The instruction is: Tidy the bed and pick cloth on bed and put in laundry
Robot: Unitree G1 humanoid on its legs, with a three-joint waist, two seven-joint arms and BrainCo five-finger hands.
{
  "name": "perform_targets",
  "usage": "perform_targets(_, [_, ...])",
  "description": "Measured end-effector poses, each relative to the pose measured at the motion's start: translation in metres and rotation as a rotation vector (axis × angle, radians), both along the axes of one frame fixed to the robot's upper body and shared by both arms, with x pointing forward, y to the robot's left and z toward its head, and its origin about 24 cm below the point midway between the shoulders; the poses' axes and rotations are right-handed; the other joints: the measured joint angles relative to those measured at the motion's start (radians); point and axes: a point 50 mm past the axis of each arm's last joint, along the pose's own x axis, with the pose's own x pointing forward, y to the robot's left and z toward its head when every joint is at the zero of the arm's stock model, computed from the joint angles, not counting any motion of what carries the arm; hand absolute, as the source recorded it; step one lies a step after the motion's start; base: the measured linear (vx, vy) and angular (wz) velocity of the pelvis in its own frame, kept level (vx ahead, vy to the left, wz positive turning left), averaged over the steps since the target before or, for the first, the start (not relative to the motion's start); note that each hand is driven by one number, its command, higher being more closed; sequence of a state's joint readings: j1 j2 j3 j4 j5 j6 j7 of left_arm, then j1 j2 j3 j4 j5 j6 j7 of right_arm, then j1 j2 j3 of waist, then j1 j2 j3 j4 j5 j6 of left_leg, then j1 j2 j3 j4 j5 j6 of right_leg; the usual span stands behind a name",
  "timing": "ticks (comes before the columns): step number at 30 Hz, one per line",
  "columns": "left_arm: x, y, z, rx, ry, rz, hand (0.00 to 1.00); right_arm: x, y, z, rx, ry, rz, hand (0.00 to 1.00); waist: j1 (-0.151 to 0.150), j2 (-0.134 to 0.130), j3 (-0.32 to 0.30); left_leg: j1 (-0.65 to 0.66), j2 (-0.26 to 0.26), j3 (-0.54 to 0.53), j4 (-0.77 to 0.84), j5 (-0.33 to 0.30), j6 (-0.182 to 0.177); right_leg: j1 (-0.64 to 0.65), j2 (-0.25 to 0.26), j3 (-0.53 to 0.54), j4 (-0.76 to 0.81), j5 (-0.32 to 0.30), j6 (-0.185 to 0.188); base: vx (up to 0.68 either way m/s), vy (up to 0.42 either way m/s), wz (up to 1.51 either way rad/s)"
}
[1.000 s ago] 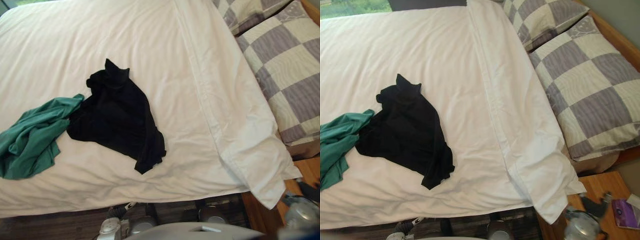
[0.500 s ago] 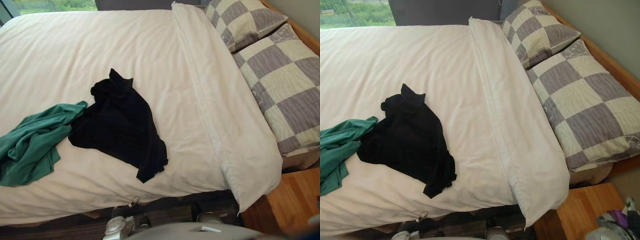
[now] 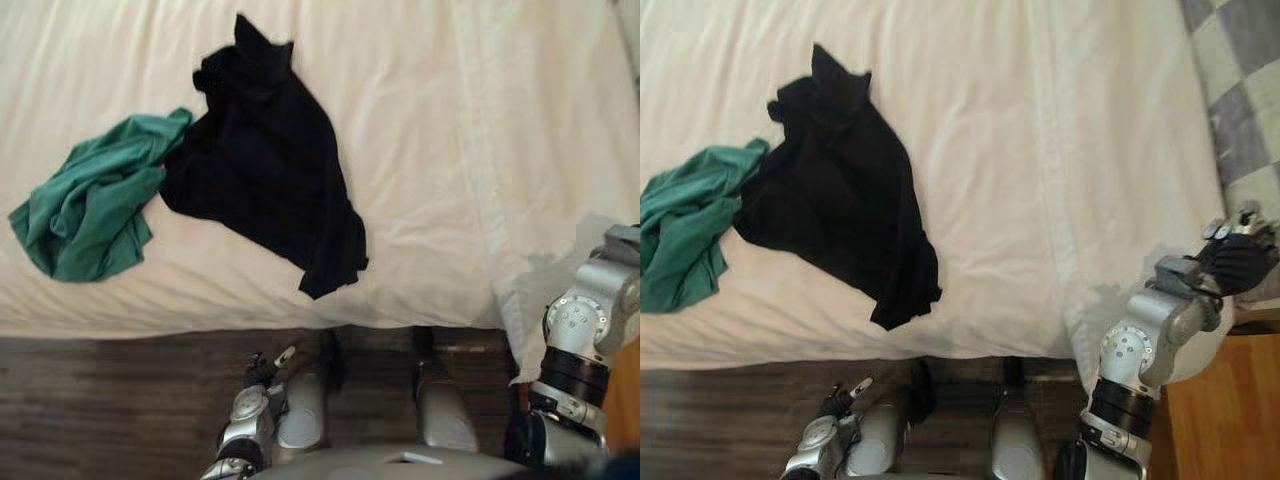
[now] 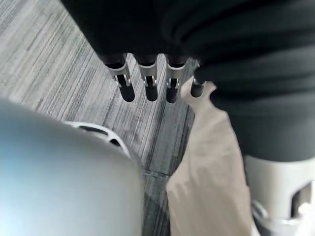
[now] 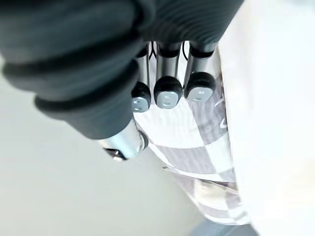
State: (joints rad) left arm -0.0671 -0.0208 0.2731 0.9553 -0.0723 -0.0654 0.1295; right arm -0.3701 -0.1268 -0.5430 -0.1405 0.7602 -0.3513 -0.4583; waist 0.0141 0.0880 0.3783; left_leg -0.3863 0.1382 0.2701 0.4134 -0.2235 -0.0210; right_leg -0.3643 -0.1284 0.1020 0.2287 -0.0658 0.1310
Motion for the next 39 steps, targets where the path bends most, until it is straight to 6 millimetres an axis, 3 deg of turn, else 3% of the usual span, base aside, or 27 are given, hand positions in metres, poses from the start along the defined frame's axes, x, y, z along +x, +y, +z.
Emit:
perform_targets(4, [0.012, -0.001, 0.006, -0.048, -0.062, 0.062, 0.00, -0.002, -0.005, -0.003, 0.066, -0.045, -0.025, 1.00, 0.002, 0.023, 0.040, -0.098, -0.002, 0.012, 0.083, -0.028, 0.019, -0.105, -0.009, 0.024, 0.074, -0.020, 0.015, -0.04, 0.093, -0.07])
perform_targets(8, [0.016, 0.002, 0.010, -0.107, -0.113, 0.160, 0.00, 0.003, -0.008, -0.044, 0.223, 0.040, -0.040, 1.00, -0.002, 0.032, 0.086, -0.158, -0.007, 0.028, 0.133, -0.047, 0.027, -0.193, -0.012, 0.053, 0.150, -0.048, 0.021, -0.01, 0.040, -0.07])
perform_targets(12, [0.012, 0.009, 0.008, -0.144, -0.117, 0.263, 0.00, 0.002, -0.012, -0.062, 0.242, 0.084, -0.061, 1.00, -0.006, 0.018, 0.101, -0.159, -0.002, 0.040, 0.146, -0.055, 0.025, -0.207, -0.010, 0.066, 0.175, -0.056, 0.017, 0.01, 0.003, -0.08])
perform_targets(15, [0.010, 0.012, 0.008, -0.168, -0.125, 0.317, 0.00, -0.001, -0.019, -0.103, 0.347, 0.200, -0.083, 1.00, -0.009, 0.000, 0.103, -0.158, 0.000, 0.044, 0.160, -0.061, 0.024, -0.216, -0.007, 0.073, 0.198, -0.068, 0.017, 0.00, -0.014, -0.06])
perform_targets(16, [0.010, 0.013, 0.008, -0.170, -0.127, 0.323, 0.00, -0.003, -0.019, -0.125, 0.412, 0.277, -0.073, 1.00, -0.010, -0.002, 0.104, -0.159, 0.003, 0.044, 0.164, -0.063, 0.023, -0.217, -0.004, 0.075, 0.200, -0.069, 0.016, -0.01, -0.020, -0.08])
perform_targets(17, [0.012, 0.012, 0.008, -0.172, -0.128, 0.323, 0.00, -0.007, -0.014, -0.157, 0.499, 0.392, -0.045, 1.00, -0.013, -0.002, 0.104, -0.160, 0.004, 0.044, 0.166, -0.063, 0.023, -0.219, -0.001, 0.076, 0.202, -0.069, 0.016, -0.01, -0.023, -0.06])
perform_targets(19, [0.011, 0.012, 0.008, -0.173, -0.127, 0.326, 0.00, -0.014, -0.003, -0.186, 0.584, 0.479, -0.012, 1.00, -0.022, -0.002, 0.104, -0.159, 0.006, 0.044, 0.168, -0.063, 0.023, -0.219, 0.002, 0.076, 0.205, -0.070, 0.015, -0.01, -0.024, -0.04])
perform_targets(20, [0.012, 0.012, 0.008, -0.176, -0.129, 0.326, 0.00, -0.025, 0.013, -0.214, 0.665, 0.567, 0.023, 1.00, -0.026, -0.002, 0.104, -0.155, 0.011, 0.042, 0.173, -0.065, 0.020, -0.213, 0.003, 0.075, 0.206, -0.070, 0.014, 0.00, -0.018, -0.03])
perform_targets(23, [0.013, 0.011, 0.009, -0.179, -0.132, 0.327, 0.00, -0.054, 0.027, -0.248, 0.759, 0.684, 0.044, 1.00, -0.032, -0.003, 0.104, -0.134, 0.018, 0.018, 0.183, -0.067, 0.018, -0.168, 0.006, 0.049, 0.201, -0.072, 0.011, 0.00, -0.009, 0.11])
perform_targets(25, [0.013, 0.011, 0.009, -0.178, -0.129, 0.327, 0.00, -0.068, 0.026, -0.259, 0.778, 0.719, 0.034, 1.00, -0.032, -0.009, 0.102, -0.102, 0.019, 0.006, 0.180, -0.068, 0.016, -0.124, 0.005, 0.033, 0.188, -0.073, 0.011, 0.00, -0.004, 0.19])
perform_targets(28, [0.004, 0.014, 0.005, -0.162, -0.108, 0.321, 0.00, -0.091, 0.030, -0.276, 0.789, 0.812, 0.054, 1.00, -0.029, -0.045, 0.067, -0.034, 0.018, -0.008, 0.155, -0.073, 0.012, -0.037, 0.001, 0.006, 0.151, -0.074, 0.010, -0.01, 0.013, 0.15])
perform_targets(29, [-0.001, 0.017, 0.003, -0.148, -0.094, 0.314, 0.00, -0.100, 0.034, -0.283, 0.775, 0.878, 0.072, 0.00, -0.030, -0.064, 0.031, -0.020, 0.017, -0.010, 0.140, -0.073, 0.008, -0.016, -0.001, -0.003, 0.130, -0.071, 0.010, 0.05, 0.003, 0.11])
perform_targets(30, [-0.008, 0.020, 0.001, -0.130, -0.071, 0.296, 0.00, -0.112, 0.041, -0.292, 0.766, 0.955, 0.097, 0.00, -0.029, -0.084, -0.009, 0.006, 0.017, -0.013, 0.122, -0.070, 0.005, 0.020, -0.003, -0.018, 0.099, -0.066, 0.003, 0.10, 0.006, 0.13])
perform_targets(35, [-0.030, 0.018, -0.010, -0.117, 0.005, 0.244, 0.00, -0.158, 0.068, -0.320, 0.676, 1.321, 0.236, 0.00, -0.023, -0.119, -0.143, 0.102, 0.002, -0.036, 0.056, -0.059, 0.004, 0.145, -0.019, -0.083, 0.021, -0.060, 0.000, 0.14, 0.001, 0.19])
perform_targets(39, [-0.033, 0.013, -0.012, -0.108, 0.035, 0.188, 0.00, -0.160, 0.091, -0.330, 0.531, 1.521, 0.437, 0.00, -0.025, -0.119, -0.181, 0.168, 0.004, -0.048, 0.014, -0.056, -0.003, 0.184, -0.016, -0.151, 0.059, -0.066, -0.014, 0.09, -0.049, 0.06])
